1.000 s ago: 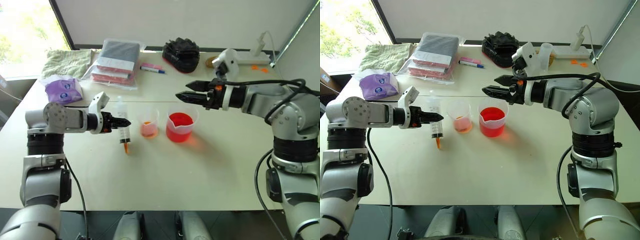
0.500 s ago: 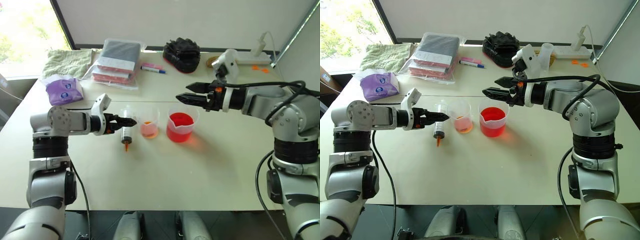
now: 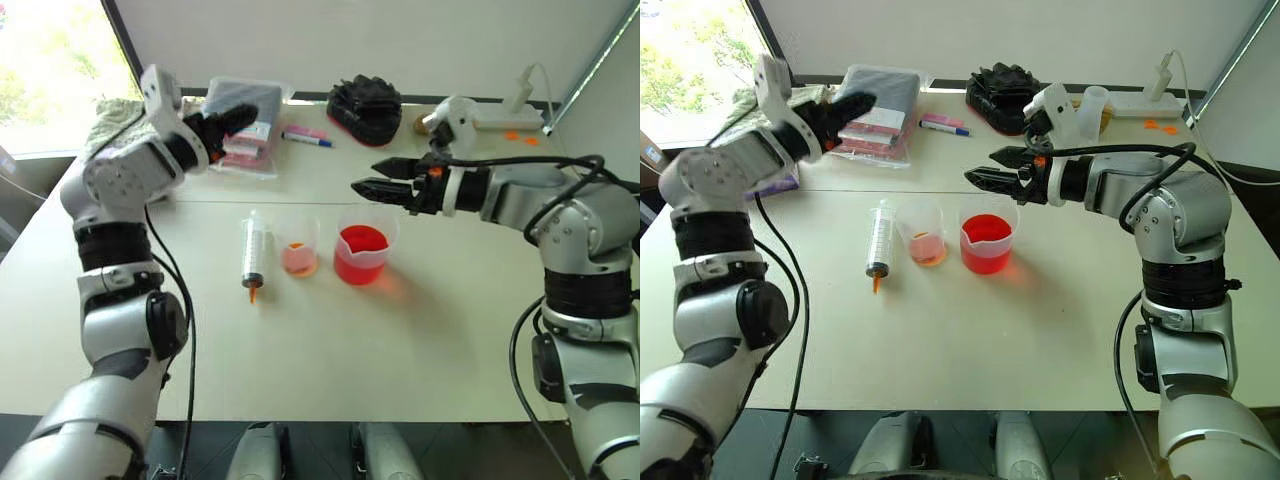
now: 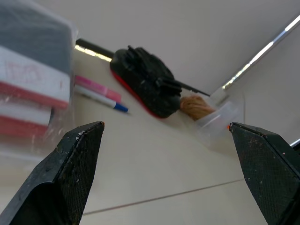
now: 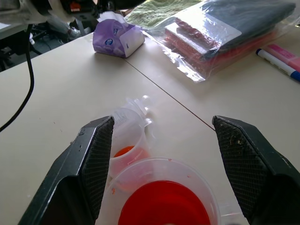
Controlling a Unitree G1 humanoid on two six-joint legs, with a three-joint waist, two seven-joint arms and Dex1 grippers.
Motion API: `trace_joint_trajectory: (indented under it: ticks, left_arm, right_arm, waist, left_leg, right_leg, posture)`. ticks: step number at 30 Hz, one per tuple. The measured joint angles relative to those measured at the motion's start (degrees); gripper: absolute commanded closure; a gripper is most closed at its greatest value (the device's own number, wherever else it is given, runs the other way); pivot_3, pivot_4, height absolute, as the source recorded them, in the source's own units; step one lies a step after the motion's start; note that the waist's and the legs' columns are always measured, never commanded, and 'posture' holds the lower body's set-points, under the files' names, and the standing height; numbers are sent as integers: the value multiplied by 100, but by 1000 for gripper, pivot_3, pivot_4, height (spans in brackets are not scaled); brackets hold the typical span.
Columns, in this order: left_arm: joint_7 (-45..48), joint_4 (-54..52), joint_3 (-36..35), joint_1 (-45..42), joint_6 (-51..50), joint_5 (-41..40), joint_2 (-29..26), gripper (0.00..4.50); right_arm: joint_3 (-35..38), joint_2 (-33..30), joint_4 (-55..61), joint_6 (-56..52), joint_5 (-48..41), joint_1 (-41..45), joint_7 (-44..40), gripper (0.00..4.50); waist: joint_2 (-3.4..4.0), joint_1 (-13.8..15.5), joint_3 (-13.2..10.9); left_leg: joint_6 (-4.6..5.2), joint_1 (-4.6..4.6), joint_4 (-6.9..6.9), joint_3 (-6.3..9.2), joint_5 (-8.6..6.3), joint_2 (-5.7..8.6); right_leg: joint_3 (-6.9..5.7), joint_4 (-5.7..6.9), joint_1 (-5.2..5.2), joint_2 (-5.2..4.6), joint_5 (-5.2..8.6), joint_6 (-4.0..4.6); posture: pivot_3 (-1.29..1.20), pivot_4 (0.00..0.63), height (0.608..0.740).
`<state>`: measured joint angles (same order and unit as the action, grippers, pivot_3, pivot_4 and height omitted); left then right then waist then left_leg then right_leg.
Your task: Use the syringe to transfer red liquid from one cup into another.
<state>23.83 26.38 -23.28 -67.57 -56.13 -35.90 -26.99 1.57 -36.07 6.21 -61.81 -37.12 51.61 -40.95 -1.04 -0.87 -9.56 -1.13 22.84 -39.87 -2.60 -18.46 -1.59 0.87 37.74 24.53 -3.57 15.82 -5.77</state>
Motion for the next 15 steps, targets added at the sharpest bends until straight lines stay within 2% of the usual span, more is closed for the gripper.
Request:
trace_joint_trajectory:
  ticks: [2,4,9,13,15]
  left_arm:
    - [526,-264,228,21,-370,-195,-437,30]
    - [1093,-762,466,401,-790,-394,-952,30]
    - [2504,-2262,1058,2286,-1355,-795,-2298,30]
    - [3807,-3209,1092,3817,-780,-818,-3527,30]
    - [4264,-3453,1070,4295,-347,-698,-3867,30]
  right_arm:
    - [-34,-268,-31,44,46,-7,-169,1009]
    - [-49,-669,24,62,41,-104,-465,1009]
    - [-26,-1961,643,58,-265,-1013,-1661,1009]
    - [216,-2747,1203,-18,-656,-1645,-2392,1009]
    - [346,-2956,1397,34,-699,-1943,-2587,1009]
  waist:
    - [2,-42,0]
    - [3,-58,1]
    - [-2,-13,-2]
    - [-1,-12,-4]
    - [-1,21,-4]
  left_leg:
    - [-1,-4,12,-4,1,-1]
    - [-2,-18,32,-8,1,-3]
    - [0,-29,71,-5,0,-19]
    - [6,-35,72,-12,-3,-26]
    - [7,-44,71,-12,-4,-26]
  right_leg:
    - [2,1,2,0,0,0]
    - [4,1,2,-1,0,0]
    - [4,-35,1,7,1,1]
    - [6,-49,-4,6,2,4]
    - [5,-54,-18,2,5,9]
  posture:
    - [0,150,740]
    - [0,150,740]
    - [0,150,740]
    - [0,150,740]
    - [0,150,740]
